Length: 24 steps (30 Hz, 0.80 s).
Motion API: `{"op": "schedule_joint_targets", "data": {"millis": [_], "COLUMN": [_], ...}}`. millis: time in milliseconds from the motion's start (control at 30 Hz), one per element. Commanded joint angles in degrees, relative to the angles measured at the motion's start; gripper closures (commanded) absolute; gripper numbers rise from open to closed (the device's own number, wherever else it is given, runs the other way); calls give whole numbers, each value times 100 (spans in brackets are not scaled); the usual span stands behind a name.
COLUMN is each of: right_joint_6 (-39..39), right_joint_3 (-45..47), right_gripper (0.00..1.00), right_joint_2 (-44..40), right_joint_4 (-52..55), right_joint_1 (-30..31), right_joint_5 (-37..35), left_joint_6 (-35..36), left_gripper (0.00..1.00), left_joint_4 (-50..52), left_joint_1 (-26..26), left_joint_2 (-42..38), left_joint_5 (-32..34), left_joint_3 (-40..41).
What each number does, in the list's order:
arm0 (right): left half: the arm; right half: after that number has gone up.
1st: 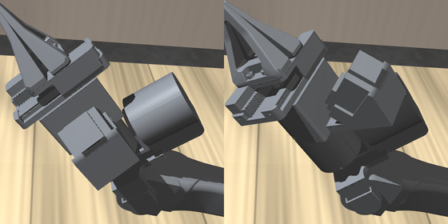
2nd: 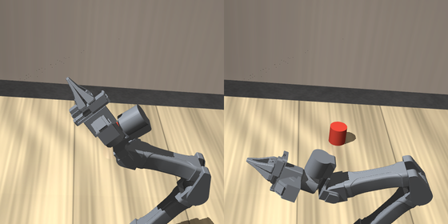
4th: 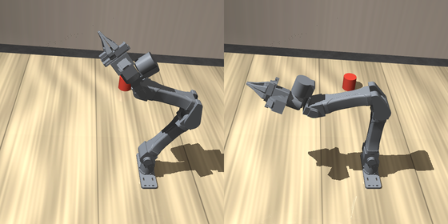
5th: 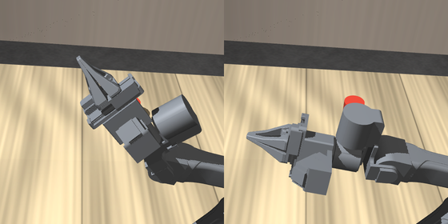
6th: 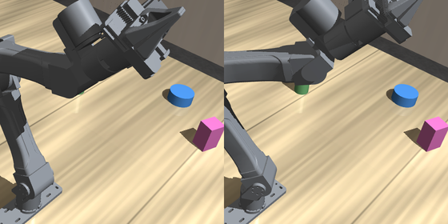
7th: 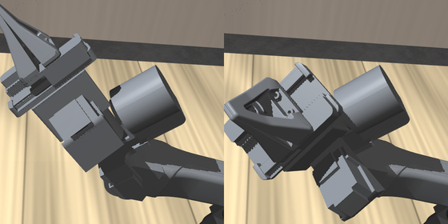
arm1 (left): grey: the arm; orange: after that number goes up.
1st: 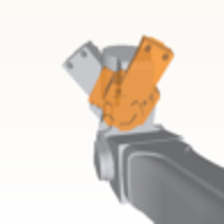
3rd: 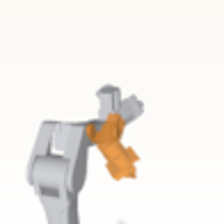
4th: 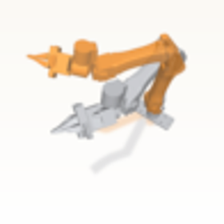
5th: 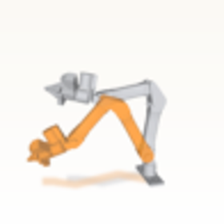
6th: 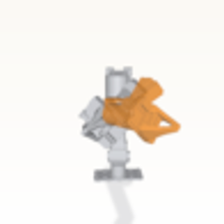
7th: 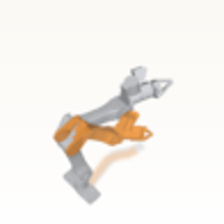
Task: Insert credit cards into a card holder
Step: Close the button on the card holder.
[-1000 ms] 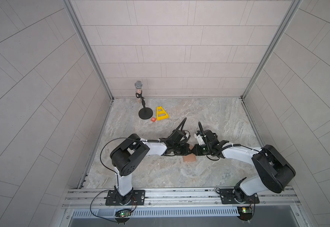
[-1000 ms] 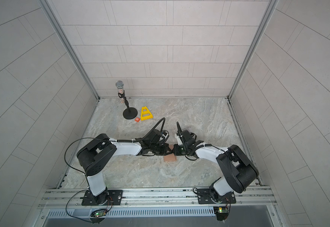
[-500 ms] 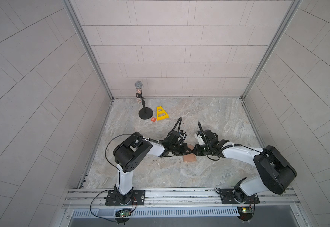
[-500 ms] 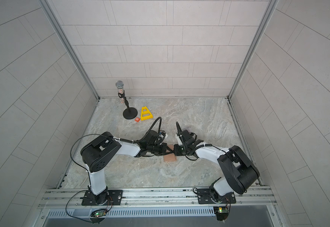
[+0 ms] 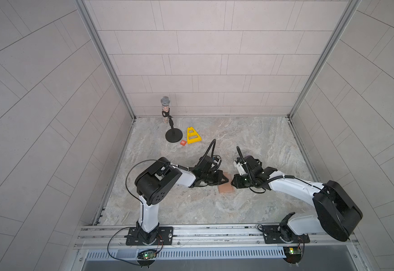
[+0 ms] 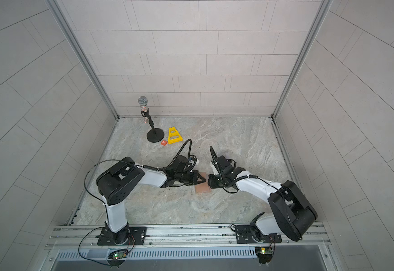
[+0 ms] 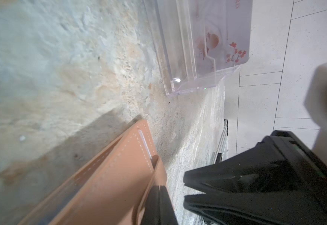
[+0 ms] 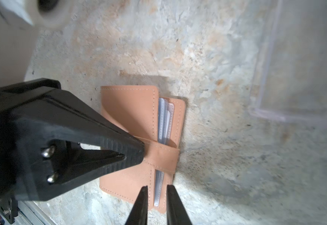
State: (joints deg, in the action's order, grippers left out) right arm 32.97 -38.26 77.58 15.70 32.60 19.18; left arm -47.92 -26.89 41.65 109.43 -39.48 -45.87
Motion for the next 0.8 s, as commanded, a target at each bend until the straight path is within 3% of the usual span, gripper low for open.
{"op": "schedule_joint_targets", "data": {"millis": [0, 100, 267, 367, 467, 600, 767], "right_joint_6": [-85, -132, -232, -369, -615, -835, -1053], "right_joint_3": [-120, -120, -85, -85, -72, 45, 169], "right_gripper": [77, 75, 75, 75, 75, 75, 74], "right_joint_2": [-344, -543, -766, -914, -1147, -1601, -2061], "right_joint_4": [316, 420, 477, 567, 678, 721, 730], "right_joint_1": [18, 14, -17, -34, -52, -69, -312], "right_joint_5": [-393, -689, -1206, -1693, -2391, -3678, -4878], "left_joint_6": [224, 437, 959, 1389, 1870, 2227, 2855], "left_gripper": [99, 93, 73, 64, 59, 54, 52], "left_joint_4": [1563, 2043, 2709, 3335, 4188, 5033, 5171], "left_joint_1": [-204, -125, -70, -70, -92, -157, -267], "left_joint_2": [19, -445, -1239, -1732, -2254, -2932, -3673], "left_joint_5": [722, 685, 720, 1130, 2139, 4237, 6633], "left_joint_3": [85, -201, -568, -737, -860, -835, -497]}}
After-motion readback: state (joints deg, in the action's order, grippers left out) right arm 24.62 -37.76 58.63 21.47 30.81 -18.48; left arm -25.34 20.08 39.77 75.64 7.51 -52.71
